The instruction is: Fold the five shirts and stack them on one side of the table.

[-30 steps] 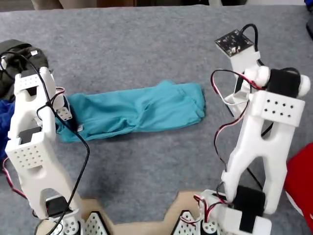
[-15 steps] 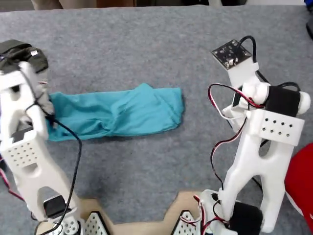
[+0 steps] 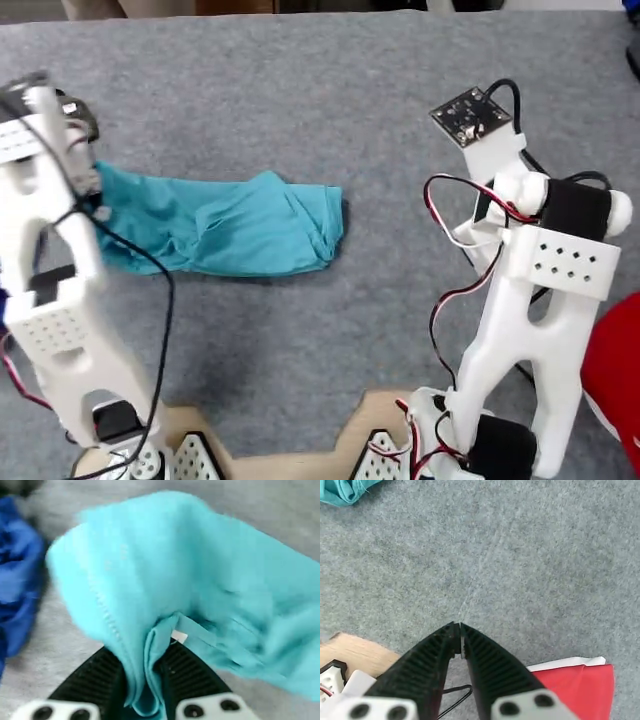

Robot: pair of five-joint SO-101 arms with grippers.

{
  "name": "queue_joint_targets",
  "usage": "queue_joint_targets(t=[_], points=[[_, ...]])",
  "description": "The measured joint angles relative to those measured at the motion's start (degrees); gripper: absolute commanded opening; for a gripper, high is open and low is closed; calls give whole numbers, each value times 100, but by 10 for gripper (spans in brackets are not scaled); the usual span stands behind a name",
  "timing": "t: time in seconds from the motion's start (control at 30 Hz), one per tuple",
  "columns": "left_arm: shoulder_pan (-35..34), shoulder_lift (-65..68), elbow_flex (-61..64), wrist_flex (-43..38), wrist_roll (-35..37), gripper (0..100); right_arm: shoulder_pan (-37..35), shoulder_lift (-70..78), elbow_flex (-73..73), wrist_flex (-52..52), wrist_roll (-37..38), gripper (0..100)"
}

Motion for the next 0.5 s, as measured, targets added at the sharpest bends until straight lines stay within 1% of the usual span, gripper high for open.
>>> queue_joint_targets(t=[0.07, 0.2, 0.37, 0.5], points=[[484, -237, 70, 0, 141, 19, 18, 0, 0, 0, 0, 15], [1538, -536, 62, 0, 448, 19, 316, 0, 0, 0, 149, 15], [2840, -545, -62, 0, 738, 19, 993, 0, 97, -97, 475, 15], [3657, -97, -158, -70, 782, 19, 1521, 0, 475, -308, 765, 15]])
